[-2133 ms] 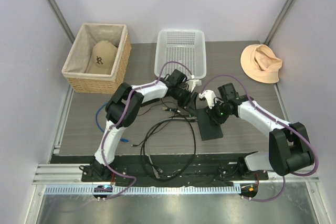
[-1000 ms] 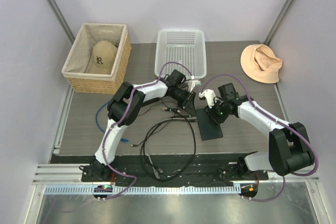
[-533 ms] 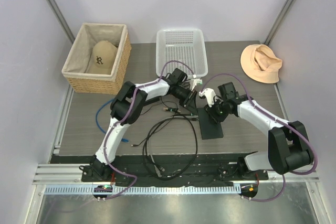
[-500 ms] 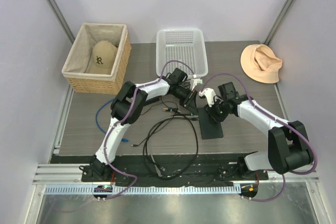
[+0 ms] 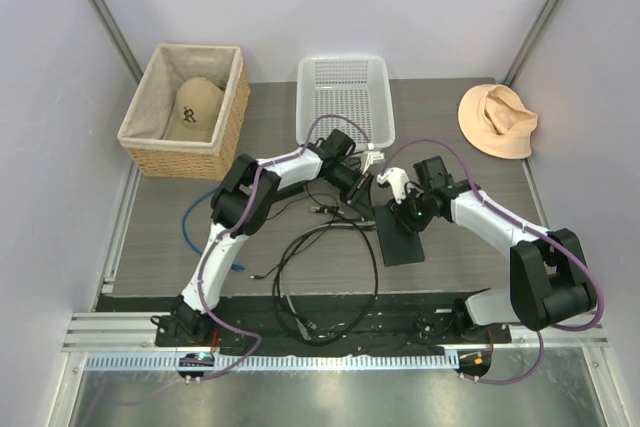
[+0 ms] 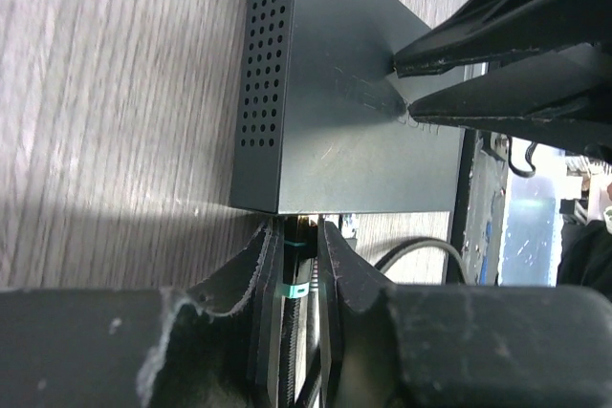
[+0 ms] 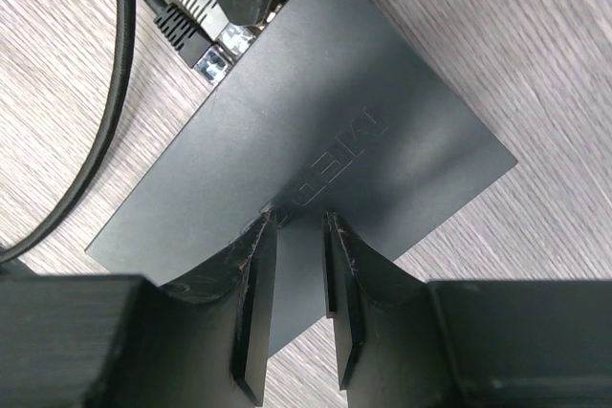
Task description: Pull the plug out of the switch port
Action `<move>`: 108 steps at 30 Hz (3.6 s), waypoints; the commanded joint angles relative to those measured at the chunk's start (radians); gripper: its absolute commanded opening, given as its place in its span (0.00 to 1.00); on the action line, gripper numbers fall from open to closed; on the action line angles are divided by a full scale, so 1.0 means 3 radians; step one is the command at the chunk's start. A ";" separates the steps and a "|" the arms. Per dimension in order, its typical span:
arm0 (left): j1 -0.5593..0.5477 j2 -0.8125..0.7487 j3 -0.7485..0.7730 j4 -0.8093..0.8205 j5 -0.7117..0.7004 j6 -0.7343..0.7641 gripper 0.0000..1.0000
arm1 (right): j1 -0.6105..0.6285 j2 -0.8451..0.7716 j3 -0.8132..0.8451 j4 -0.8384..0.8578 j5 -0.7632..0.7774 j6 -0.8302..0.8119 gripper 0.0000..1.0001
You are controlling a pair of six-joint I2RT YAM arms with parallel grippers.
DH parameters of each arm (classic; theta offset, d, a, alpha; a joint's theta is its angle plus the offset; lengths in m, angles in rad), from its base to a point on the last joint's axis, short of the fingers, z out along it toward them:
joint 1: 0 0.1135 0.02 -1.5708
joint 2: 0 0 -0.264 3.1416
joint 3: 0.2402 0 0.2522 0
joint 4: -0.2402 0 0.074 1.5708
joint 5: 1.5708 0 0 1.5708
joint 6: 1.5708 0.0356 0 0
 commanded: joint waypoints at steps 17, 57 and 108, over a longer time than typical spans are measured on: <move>0.0092 0.0023 -0.0142 -0.0668 -0.0485 0.0469 0.00 | -0.0011 0.0112 -0.0212 -0.0062 0.0173 0.0007 0.32; 0.0241 -0.0182 -0.0244 -0.1446 -0.0256 0.0818 0.00 | -0.0011 0.0127 -0.0233 -0.0032 0.0270 -0.0003 0.31; 0.0184 -0.1128 -0.1543 0.0319 -0.0623 -0.0360 0.00 | 0.0797 0.0587 0.0105 0.0147 0.0183 0.0243 0.10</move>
